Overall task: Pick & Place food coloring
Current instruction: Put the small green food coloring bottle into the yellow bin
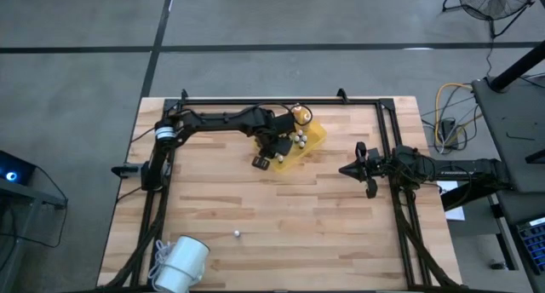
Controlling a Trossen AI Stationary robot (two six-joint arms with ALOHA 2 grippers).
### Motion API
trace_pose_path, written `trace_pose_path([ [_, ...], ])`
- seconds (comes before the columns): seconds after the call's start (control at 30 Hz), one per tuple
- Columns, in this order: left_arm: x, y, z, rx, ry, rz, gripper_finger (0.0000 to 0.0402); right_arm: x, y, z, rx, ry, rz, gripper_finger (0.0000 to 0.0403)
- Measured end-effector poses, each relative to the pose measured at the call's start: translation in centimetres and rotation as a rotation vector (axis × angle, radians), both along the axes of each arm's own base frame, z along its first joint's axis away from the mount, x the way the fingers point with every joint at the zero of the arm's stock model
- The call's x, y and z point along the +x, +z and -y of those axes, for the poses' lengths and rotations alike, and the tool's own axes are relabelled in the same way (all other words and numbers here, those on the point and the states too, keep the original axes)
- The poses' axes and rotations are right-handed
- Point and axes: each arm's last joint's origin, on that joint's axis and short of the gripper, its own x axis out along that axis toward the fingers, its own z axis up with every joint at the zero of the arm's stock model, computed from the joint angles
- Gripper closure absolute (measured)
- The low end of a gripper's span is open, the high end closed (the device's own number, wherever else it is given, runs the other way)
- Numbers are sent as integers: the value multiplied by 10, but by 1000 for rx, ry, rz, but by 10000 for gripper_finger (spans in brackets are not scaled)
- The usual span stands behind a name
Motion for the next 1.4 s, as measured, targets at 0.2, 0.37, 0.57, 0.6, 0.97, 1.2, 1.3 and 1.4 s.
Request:
trace_pose_path([
  [0.2,3,-12,-1,-8,0,-33,358,0,0,0,0,0,0,394],
  [0.37,6,-21,-2,-13,-1,-53,358,0,0,0,0,0,0,394],
  [0.57,8,-30,-2,-13,-21,-74,358,0,0,0,0,0,0,394],
  [0.6,8,-30,-2,-13,-21,-76,358,0,0,0,0,0,0,394],
  [0.97,11,-30,-3,0,-47,-53,358,0,0,0,0,0,0,394],
  [1.2,12,-30,-3,14,-75,-35,358,0,0,0,0,0,0,394],
  [1.3,12,-30,-3,14,-76,-36,358,0,0,0,0,0,0,394],
  [1.4,12,-30,-3,13,-76,-37,358,0,0,0,0,0,0,394],
])
